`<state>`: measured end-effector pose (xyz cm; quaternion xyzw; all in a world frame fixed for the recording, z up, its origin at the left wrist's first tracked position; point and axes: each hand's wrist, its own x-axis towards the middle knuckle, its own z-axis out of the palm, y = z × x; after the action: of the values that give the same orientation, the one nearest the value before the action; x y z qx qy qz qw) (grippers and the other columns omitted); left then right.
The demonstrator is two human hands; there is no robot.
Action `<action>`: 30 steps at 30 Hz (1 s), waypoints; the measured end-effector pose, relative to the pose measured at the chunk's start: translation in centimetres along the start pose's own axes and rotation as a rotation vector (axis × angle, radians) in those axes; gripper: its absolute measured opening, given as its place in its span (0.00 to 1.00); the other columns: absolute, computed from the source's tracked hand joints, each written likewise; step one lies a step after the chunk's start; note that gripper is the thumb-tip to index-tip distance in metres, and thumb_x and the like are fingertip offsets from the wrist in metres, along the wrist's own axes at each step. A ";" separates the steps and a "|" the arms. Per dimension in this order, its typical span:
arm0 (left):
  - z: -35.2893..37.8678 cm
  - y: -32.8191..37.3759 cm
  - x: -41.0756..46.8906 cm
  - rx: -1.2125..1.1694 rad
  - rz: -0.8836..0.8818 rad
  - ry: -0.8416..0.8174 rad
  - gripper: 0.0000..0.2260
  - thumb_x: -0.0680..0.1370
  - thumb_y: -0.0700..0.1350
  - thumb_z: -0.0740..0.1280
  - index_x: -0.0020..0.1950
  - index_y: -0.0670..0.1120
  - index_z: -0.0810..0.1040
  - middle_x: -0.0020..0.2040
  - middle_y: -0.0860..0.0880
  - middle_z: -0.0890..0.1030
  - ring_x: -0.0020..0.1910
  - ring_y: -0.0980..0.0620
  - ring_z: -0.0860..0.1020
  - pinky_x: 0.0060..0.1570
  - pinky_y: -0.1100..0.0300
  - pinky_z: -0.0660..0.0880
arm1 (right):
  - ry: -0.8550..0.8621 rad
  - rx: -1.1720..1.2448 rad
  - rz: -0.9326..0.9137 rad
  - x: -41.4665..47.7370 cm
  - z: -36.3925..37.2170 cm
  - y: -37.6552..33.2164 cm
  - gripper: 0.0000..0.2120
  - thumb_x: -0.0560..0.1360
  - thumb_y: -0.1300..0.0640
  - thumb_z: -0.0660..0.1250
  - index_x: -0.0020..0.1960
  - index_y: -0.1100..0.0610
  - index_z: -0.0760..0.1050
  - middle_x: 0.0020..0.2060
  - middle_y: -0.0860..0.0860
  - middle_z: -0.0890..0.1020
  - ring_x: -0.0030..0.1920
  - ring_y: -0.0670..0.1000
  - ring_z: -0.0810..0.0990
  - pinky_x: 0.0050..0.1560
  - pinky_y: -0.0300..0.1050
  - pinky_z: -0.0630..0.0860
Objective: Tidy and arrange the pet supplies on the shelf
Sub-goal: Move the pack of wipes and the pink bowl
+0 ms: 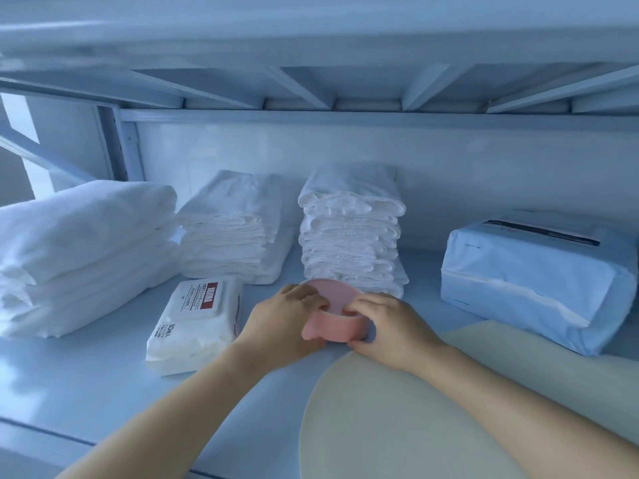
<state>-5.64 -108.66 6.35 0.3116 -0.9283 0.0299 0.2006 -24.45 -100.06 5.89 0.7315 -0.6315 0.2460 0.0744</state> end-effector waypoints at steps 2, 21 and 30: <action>0.0 0.2 0.0 0.006 -0.013 0.030 0.23 0.69 0.57 0.68 0.63 0.58 0.71 0.62 0.60 0.72 0.62 0.57 0.70 0.48 0.54 0.77 | 0.018 0.020 -0.016 0.0 -0.2 0.0 0.16 0.66 0.54 0.72 0.53 0.54 0.78 0.50 0.48 0.80 0.52 0.50 0.77 0.52 0.41 0.72; -3.3 2.3 1.5 0.054 -0.170 0.117 0.13 0.61 0.58 0.65 0.39 0.52 0.74 0.33 0.55 0.75 0.33 0.53 0.72 0.26 0.62 0.64 | 0.179 0.135 -0.072 0.9 -2.9 1.9 0.19 0.68 0.51 0.73 0.58 0.52 0.78 0.54 0.43 0.80 0.52 0.42 0.77 0.52 0.34 0.72; -4.5 3.3 2.7 -0.125 -0.294 0.201 0.18 0.61 0.62 0.64 0.41 0.49 0.79 0.32 0.50 0.80 0.35 0.49 0.77 0.36 0.54 0.76 | 0.235 0.172 -0.053 1.5 -3.5 3.8 0.14 0.72 0.56 0.70 0.58 0.52 0.78 0.55 0.44 0.80 0.53 0.44 0.78 0.54 0.38 0.75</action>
<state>-7.98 -106.73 11.73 0.4264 -0.8481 -0.0267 0.3134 -28.93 -100.64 8.81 0.7179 -0.5754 0.3811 0.0915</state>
